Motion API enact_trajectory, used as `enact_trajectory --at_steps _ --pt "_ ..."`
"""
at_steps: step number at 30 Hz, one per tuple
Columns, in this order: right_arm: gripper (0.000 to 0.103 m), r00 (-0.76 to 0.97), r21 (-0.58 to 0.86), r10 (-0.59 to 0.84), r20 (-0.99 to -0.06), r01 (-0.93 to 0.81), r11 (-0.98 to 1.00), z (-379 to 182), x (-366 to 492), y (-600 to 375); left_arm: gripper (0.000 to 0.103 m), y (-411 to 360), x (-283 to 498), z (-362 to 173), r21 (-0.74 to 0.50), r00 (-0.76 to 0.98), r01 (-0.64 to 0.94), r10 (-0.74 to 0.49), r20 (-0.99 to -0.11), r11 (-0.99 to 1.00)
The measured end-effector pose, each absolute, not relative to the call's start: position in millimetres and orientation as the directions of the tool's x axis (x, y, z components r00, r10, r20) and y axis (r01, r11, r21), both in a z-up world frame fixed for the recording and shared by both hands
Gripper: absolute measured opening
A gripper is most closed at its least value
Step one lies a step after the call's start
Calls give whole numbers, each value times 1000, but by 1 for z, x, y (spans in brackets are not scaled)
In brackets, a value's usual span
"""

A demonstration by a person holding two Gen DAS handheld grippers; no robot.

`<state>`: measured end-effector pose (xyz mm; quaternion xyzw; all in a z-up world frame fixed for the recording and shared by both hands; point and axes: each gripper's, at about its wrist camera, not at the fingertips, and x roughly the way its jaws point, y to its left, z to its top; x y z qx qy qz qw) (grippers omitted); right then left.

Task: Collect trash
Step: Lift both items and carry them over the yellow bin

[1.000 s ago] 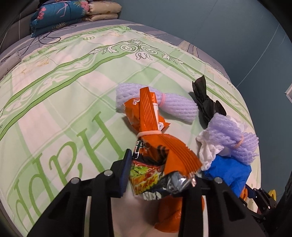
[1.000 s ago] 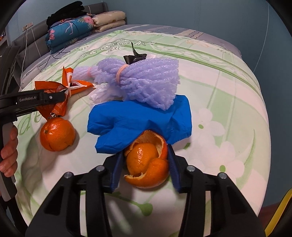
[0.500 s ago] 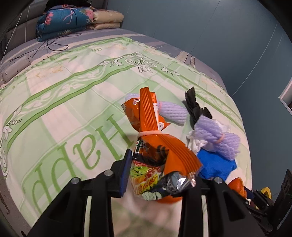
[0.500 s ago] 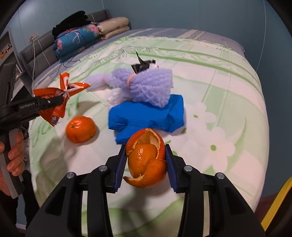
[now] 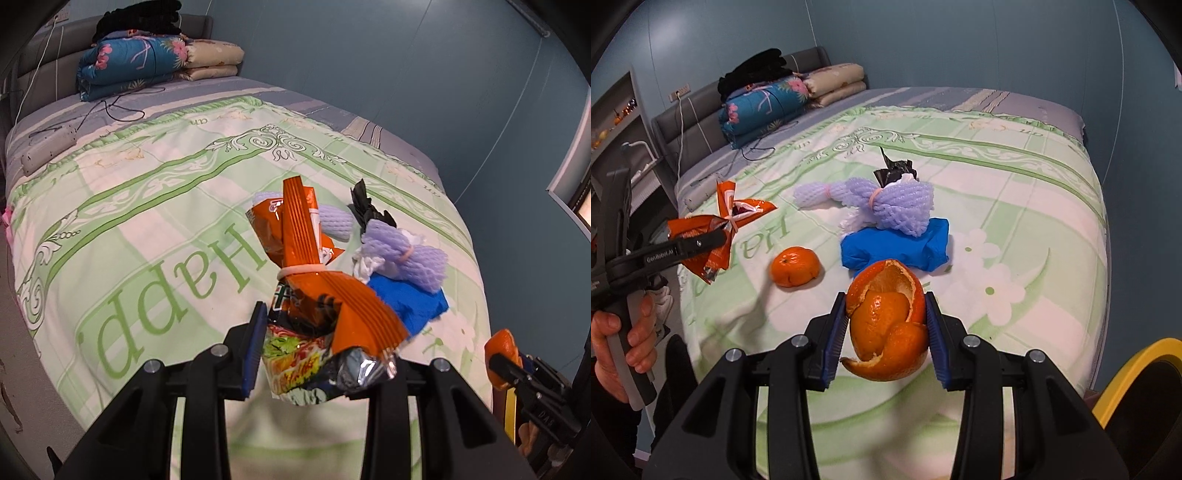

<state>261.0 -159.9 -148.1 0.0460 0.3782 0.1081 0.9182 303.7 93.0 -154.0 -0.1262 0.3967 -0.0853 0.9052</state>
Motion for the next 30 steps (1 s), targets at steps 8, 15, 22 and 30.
enact_trajectory --at_steps 8,15,22,30 --pt "38 715 184 258 -650 -182 966 -132 234 -169 31 81 269 -143 -275 686 91 -260 -679 957" --pt "38 739 180 255 -624 -182 967 -119 213 -182 31 60 240 -134 -271 687 145 -294 -664 951" --pt "38 760 183 241 -603 -162 970 -109 195 -202 31 34 221 -121 -267 685 218 -342 -644 939" --pt "38 787 176 205 -582 -124 976 -98 175 -226 31 -1 206 -109 -266 670 305 -404 -622 915"
